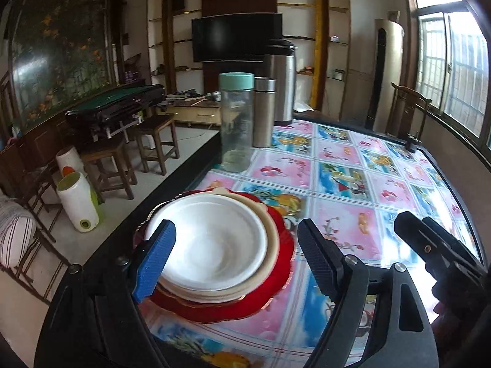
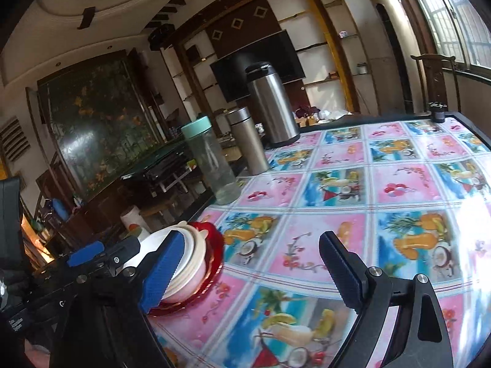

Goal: Organize plates and bowls

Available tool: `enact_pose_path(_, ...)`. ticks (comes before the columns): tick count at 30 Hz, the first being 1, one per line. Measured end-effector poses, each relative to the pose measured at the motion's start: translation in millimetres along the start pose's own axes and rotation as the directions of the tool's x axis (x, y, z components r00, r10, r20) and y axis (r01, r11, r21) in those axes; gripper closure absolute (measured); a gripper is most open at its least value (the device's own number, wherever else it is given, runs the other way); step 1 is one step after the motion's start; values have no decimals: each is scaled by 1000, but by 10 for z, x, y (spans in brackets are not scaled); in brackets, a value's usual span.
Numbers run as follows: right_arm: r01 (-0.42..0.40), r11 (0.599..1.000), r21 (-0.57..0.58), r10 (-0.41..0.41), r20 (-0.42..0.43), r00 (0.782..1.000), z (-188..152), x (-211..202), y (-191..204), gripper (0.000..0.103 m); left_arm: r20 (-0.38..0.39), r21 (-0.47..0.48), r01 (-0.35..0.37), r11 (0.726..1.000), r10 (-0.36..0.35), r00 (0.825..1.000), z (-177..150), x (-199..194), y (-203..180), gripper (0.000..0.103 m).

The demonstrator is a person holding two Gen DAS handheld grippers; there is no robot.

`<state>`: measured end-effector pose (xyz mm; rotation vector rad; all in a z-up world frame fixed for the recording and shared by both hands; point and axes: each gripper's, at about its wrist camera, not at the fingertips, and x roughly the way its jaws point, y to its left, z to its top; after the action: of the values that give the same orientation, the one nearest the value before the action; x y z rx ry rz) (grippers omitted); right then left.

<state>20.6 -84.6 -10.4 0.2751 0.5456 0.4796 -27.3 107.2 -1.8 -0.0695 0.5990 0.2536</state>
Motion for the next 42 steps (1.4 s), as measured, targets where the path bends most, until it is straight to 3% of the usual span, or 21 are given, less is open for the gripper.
enact_pose_path(7,-83,995,-53,80,-46,996,-87,216,530,12,10,-90,-93,992,94,995,-31,29,535,19)
enact_pose_path(13,-106,987,-119,98,-75,992,-150,278,821,12,20,-121,-98,988,101,995,-55,42,734,19)
enact_pose_path(21,-127,982,-140,118,-71,990,-183,247,913,12,44,-114,-78,990,83,996,-50,-10,753,19)
enact_pose_path(25,-132,982,-136,124,-66,990,-158,244,893,12,53,-123,-53,991,60,997,-44,-39,773,13)
enact_pose_path(30,-135,981,-142,126,-69,990,-157,252,906,12,96,-114,-121,986,133,986,-21,-98,744,0)
enact_pose_path(32,-135,981,-142,126,-73,989,-153,258,910,12,114,-121,-149,981,163,980,-15,-128,752,0)
enact_pose_path(42,-133,982,-135,127,-55,990,-119,224,925,12,131,-148,-150,978,169,977,-7,-143,850,0)
